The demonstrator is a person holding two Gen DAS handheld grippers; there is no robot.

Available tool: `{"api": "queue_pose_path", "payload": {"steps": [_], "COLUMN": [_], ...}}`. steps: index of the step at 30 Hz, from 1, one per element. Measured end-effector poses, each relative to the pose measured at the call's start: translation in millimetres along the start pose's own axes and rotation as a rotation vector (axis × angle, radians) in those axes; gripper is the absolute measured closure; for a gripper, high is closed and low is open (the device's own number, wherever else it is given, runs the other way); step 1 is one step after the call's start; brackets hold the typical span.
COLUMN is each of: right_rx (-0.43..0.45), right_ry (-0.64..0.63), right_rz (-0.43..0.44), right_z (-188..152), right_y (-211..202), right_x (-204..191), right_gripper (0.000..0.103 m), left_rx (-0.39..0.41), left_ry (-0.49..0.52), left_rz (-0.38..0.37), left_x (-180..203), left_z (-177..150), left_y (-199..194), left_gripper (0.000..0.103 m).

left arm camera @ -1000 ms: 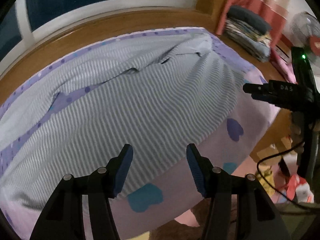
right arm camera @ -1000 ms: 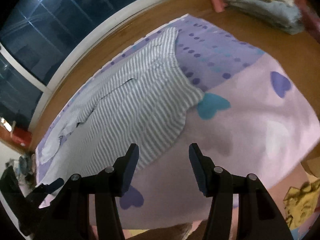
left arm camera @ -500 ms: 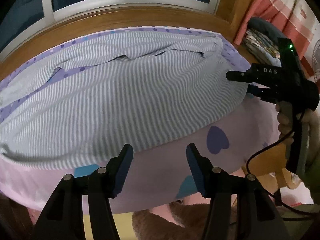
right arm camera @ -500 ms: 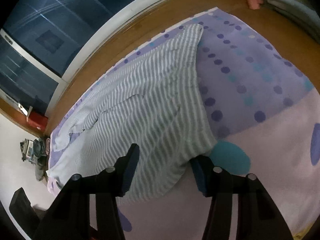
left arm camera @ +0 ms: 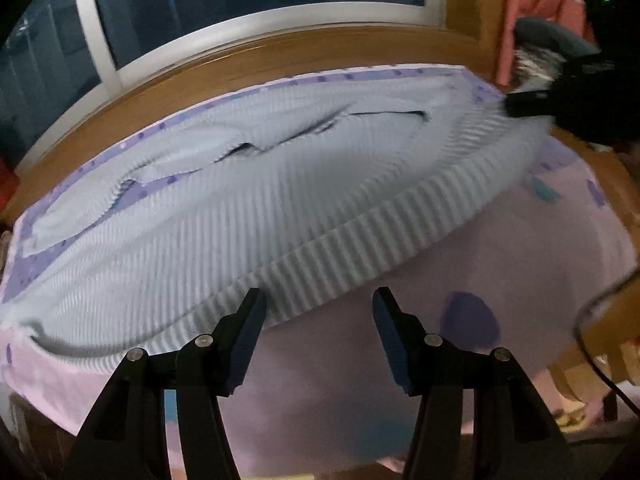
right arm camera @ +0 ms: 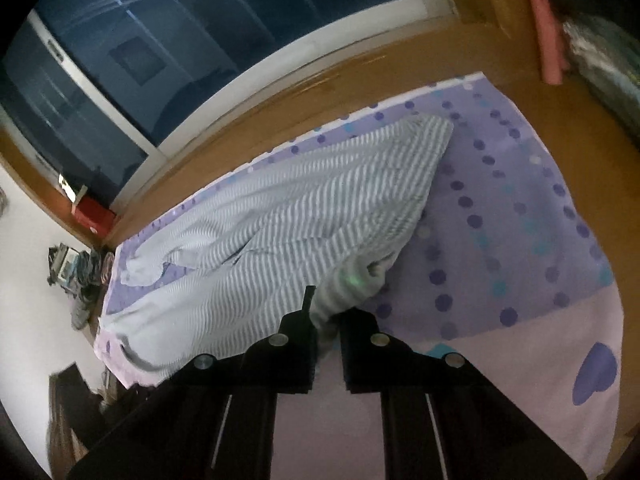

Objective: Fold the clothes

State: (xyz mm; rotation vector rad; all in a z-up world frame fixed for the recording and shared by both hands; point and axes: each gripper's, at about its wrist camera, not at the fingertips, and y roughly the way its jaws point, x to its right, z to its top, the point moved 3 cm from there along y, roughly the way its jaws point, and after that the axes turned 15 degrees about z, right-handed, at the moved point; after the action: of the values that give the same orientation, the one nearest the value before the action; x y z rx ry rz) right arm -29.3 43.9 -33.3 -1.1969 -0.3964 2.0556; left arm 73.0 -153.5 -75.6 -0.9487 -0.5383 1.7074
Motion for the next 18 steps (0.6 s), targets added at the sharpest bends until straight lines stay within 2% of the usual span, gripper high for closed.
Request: {"api": "queue_pose_path", "payload": {"steps": [1, 4, 6, 9, 13, 18], "right_rx": [-0.001, 0.004, 0.017, 0.054, 0.106, 0.096], "right_ry": [-0.006, -0.013, -0.006, -0.016, -0.057, -0.085], "right_rz": [-0.003, -0.020, -0.024, -0.042, -0.088, -0.190], "right_z": [-1.4, -5.8, -6.8, -5.8, -8.6, -27.4], "right_y": [0.1, -0.4, -4.9, -22.9, -61.6, -91.5], "right_x": [-0.4, 0.8, 3.8, 6.7, 8.4, 25.6], "right_gripper": [0.095, 0.097, 0.098, 0.098, 0.098, 0.098], "left_rx": [0.000, 0.001, 0.006, 0.028, 0.023, -0.002], "left_ry": [0.005, 0.037, 0.069, 0.121, 0.157, 0.201], "left_rz": [0.023, 0.073, 0.059, -0.008, -0.142, -0.284], "left_x": [-1.1, -3.1, -2.6, 2.2, 14.6, 39.3], "left_z": [2.2, 9.2, 13.4, 17.2, 12.4, 5.1], "left_y": [3.9, 8.5, 1.5, -26.1, -63.0, -88.4], "left_gripper": [0.049, 0.091, 0.098, 0.100, 0.100, 0.100]}}
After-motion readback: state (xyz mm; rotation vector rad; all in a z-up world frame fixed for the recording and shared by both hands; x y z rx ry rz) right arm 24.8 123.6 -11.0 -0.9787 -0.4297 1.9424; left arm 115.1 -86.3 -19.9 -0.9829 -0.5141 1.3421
